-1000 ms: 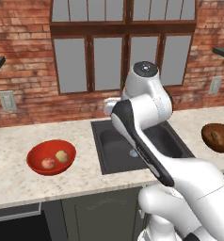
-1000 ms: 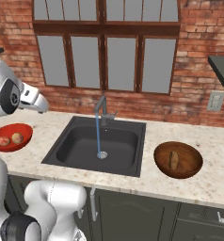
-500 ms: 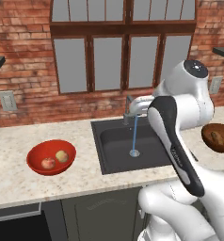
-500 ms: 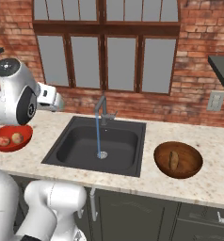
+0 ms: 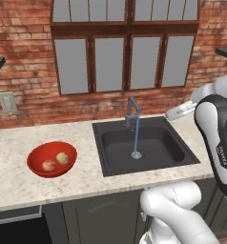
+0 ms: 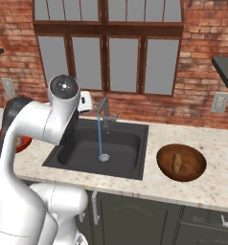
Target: Pick the peachs from the sink and place them in one bowl. Place the potato in the other bowl. Then turn off the sink faucet.
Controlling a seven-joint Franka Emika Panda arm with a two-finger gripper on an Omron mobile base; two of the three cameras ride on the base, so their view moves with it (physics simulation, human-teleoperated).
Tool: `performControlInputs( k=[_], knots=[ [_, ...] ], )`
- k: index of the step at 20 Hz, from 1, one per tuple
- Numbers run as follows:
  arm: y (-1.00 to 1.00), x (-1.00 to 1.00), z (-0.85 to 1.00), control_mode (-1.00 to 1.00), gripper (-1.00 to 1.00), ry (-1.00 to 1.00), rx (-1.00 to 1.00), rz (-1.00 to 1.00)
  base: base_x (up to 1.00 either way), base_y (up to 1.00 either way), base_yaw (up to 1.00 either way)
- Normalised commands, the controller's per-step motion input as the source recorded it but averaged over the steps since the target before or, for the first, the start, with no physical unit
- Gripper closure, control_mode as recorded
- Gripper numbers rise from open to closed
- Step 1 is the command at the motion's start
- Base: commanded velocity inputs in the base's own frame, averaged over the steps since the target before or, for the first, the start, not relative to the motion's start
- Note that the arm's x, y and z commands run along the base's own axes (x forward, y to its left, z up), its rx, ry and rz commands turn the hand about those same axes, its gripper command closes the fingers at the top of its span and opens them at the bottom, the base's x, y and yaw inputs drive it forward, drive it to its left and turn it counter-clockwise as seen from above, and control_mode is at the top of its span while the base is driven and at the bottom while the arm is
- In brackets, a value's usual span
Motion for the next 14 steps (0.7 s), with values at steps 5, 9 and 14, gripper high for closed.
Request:
performControlInputs(
  k=[5, 9, 14],
  knots=[
    [-0.37, 0.28, -0.28, -1.00, -1.00, -0.12, -0.03, 0.39, 0.00, 0.00, 0.00],
    [-0.04, 0.58, -0.27, -1.00, -1.00, -0.20, -0.11, 0.41, 0.00, 0.00, 0.00],
    [-0.02, 0.65, -0.30, -1.00, -1.00, -0.26, -0.15, 0.39, 0.00, 0.00, 0.00]
  ],
)
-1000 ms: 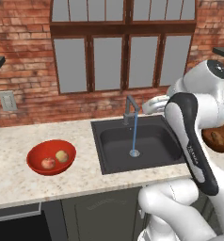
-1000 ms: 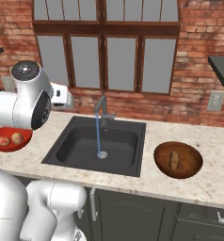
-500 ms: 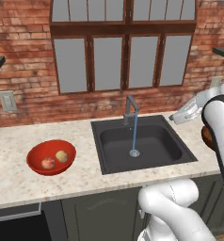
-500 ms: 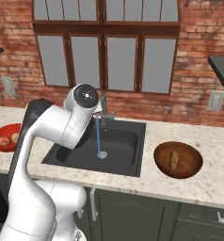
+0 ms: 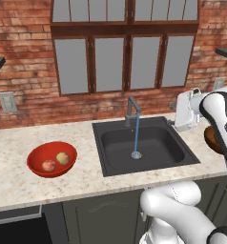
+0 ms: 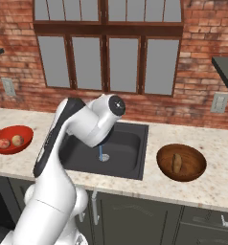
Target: Pick the peachs from the sink and place them in one bowl. Place the potato in the other bowl. Then turn off the sink faucet.
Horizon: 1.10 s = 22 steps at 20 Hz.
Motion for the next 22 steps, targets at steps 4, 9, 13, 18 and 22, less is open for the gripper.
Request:
performControlInputs(
  k=[4, 9, 13, 18, 22],
  knots=[
    [-0.25, 0.21, -0.15, -1.00, -1.00, -0.30, -0.16, 0.21, 0.00, 0.00, 0.00],
    [-0.30, 0.00, 0.00, -1.00, -1.00, -0.14, -0.12, -0.13, 0.00, 0.00, 0.00],
    [-0.10, 0.00, -0.06, -1.00, -1.00, 0.00, -0.01, -0.02, 0.00, 0.00, 0.00],
    [-0.06, 0.04, 0.00, -1.00, -1.00, 0.00, 0.09, -0.15, 0.00, 0.00, 0.00],
    [-0.15, 0.09, 0.00, -1.00, -1.00, 0.00, 0.16, -0.15, 0.00, 0.00, 0.00]
  ],
)
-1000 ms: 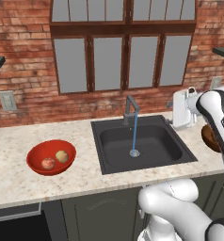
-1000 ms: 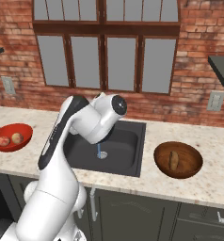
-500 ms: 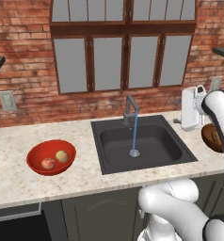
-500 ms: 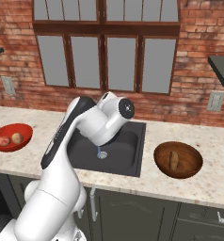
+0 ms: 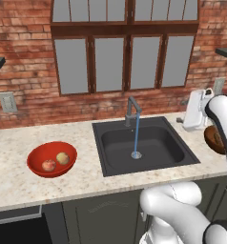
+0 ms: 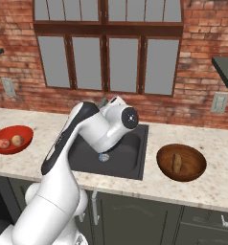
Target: Pick the peachs from the sink and place them in one bowl. Place the potato in the other bowl. Then turn off the sink faucet.
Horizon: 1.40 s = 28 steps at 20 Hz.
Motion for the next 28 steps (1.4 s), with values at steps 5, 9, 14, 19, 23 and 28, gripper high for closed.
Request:
performControlInputs(
  k=[5, 9, 14, 19, 23, 28],
  knots=[
    [-0.12, 0.35, -0.03, -1.00, -1.00, 0.00, 0.12, -0.06, 0.00, 0.00, 0.00],
    [-0.18, 0.60, -0.03, -1.00, -1.00, 0.00, 0.09, 0.00, 0.00, 0.00, 0.00],
    [-0.26, 0.40, -0.20, -1.00, -1.00, 0.00, 0.02, 0.00, 0.00, 0.00, 0.00],
    [-0.05, 0.52, -0.32, -1.00, -1.00, 0.00, 0.00, -0.01, 0.00, 0.00, 0.00],
    [0.00, 0.54, -0.29, -1.00, -1.00, 0.00, 0.00, -0.02, 0.00, 0.00, 0.00],
    [0.00, 0.47, -0.36, -1.00, -1.00, 0.00, 0.00, -0.03, 0.00, 0.00, 0.00]
  ],
)
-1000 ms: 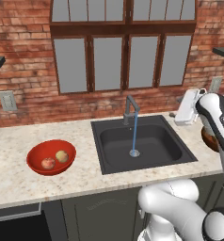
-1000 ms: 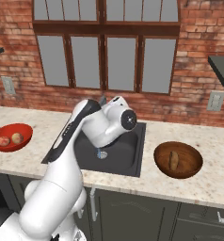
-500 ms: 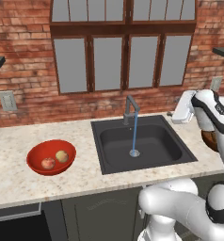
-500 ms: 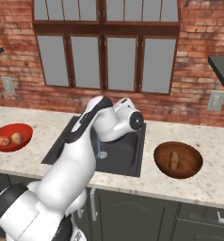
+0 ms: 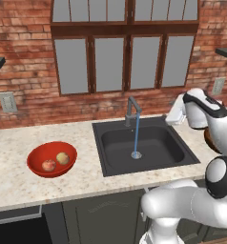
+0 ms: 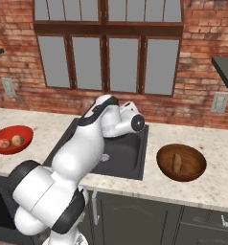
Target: Pick the peachs from the sink and place them in one bowl. Place the potato in the other bowl. Then turn off the sink faucet.
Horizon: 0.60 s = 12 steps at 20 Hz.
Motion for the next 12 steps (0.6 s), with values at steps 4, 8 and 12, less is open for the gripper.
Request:
performControlInputs(
  k=[4, 8, 12],
  knots=[
    [-0.01, 0.47, -0.32, -1.00, -1.00, -0.01, 0.00, -0.03, 0.00, 0.00, 0.00],
    [-0.10, 0.44, -0.13, -1.00, -1.00, 0.00, 0.00, -0.02, 0.00, 0.00, 0.00],
    [-0.09, 0.45, -0.07, -1.00, -1.00, 0.00, 0.00, -0.02, 0.00, 0.00, 0.00]
  ],
)
